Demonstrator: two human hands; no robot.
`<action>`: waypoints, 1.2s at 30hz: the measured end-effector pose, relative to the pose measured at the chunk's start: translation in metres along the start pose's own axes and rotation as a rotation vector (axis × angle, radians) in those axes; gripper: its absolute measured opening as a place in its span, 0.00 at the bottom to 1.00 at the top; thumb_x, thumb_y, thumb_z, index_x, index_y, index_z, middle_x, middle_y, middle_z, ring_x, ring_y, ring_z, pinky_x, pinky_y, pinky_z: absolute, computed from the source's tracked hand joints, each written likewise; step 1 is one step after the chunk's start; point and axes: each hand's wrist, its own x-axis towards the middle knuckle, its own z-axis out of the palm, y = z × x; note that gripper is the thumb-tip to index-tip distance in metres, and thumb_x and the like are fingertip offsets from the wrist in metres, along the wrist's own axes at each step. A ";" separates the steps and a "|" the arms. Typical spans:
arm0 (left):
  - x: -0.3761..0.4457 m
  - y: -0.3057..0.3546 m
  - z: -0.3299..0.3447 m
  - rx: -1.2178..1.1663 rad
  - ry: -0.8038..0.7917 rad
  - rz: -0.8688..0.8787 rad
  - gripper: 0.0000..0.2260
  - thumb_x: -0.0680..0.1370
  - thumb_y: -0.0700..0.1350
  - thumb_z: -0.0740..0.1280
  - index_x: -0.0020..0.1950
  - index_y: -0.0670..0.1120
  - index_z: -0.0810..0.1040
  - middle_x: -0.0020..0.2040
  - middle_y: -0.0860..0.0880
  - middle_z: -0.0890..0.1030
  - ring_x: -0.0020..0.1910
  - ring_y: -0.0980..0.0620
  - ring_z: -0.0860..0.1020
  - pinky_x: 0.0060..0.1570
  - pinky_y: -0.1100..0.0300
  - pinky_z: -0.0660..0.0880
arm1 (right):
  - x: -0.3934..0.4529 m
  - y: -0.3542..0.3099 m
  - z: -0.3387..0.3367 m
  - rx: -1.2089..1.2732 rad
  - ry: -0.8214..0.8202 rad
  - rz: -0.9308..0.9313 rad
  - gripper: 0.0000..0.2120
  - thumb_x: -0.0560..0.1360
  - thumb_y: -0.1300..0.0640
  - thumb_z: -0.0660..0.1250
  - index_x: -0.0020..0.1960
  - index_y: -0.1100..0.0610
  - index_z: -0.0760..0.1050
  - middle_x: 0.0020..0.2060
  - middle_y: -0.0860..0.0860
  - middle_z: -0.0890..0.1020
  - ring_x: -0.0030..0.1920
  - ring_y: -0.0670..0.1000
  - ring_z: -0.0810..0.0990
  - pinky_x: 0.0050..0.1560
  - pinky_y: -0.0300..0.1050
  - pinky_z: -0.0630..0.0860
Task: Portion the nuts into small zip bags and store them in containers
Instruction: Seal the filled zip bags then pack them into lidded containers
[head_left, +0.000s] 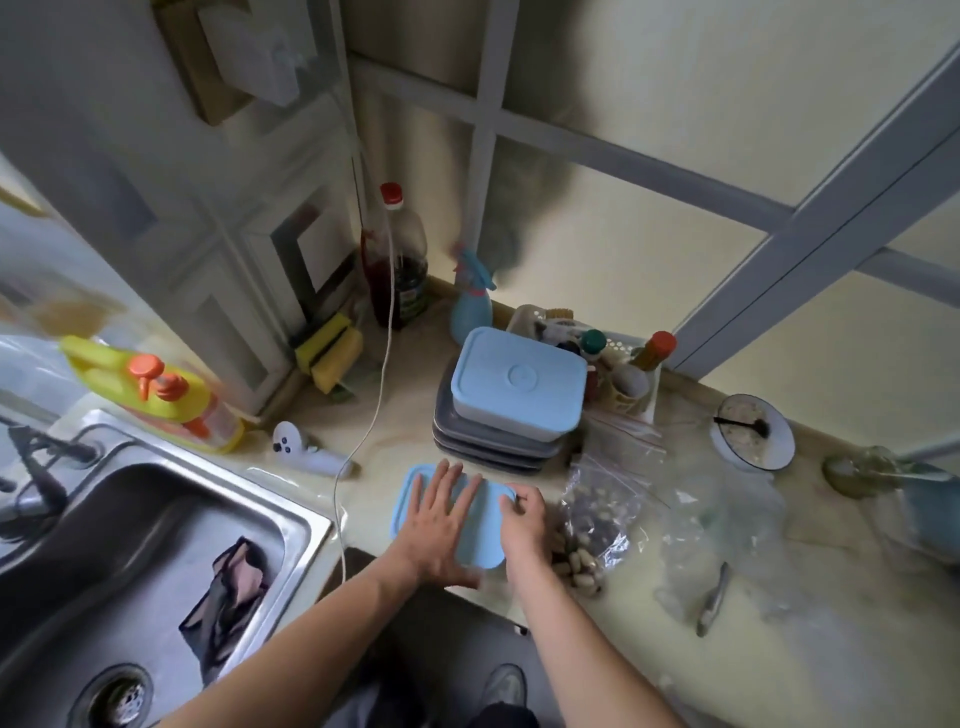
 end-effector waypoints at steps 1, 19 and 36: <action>0.003 0.002 0.000 0.069 -0.025 0.011 0.60 0.65 0.71 0.70 0.82 0.46 0.38 0.81 0.44 0.38 0.79 0.40 0.35 0.75 0.37 0.34 | -0.001 -0.001 0.001 -0.012 0.001 0.011 0.05 0.81 0.60 0.64 0.56 0.53 0.74 0.49 0.51 0.81 0.48 0.54 0.78 0.49 0.45 0.74; 0.014 0.011 -0.016 0.362 -0.094 -0.054 0.60 0.67 0.62 0.76 0.80 0.41 0.38 0.80 0.39 0.49 0.79 0.37 0.46 0.76 0.35 0.42 | -0.032 -0.027 -0.003 -0.784 0.104 -0.306 0.25 0.75 0.50 0.74 0.63 0.61 0.68 0.63 0.58 0.74 0.65 0.58 0.73 0.64 0.48 0.69; -0.007 -0.003 -0.020 0.194 0.052 0.024 0.71 0.47 0.76 0.72 0.81 0.41 0.52 0.75 0.40 0.64 0.76 0.39 0.60 0.74 0.34 0.57 | -0.023 -0.051 -0.036 -0.550 -0.223 -0.191 0.12 0.79 0.49 0.64 0.57 0.56 0.71 0.57 0.57 0.81 0.58 0.59 0.79 0.51 0.48 0.73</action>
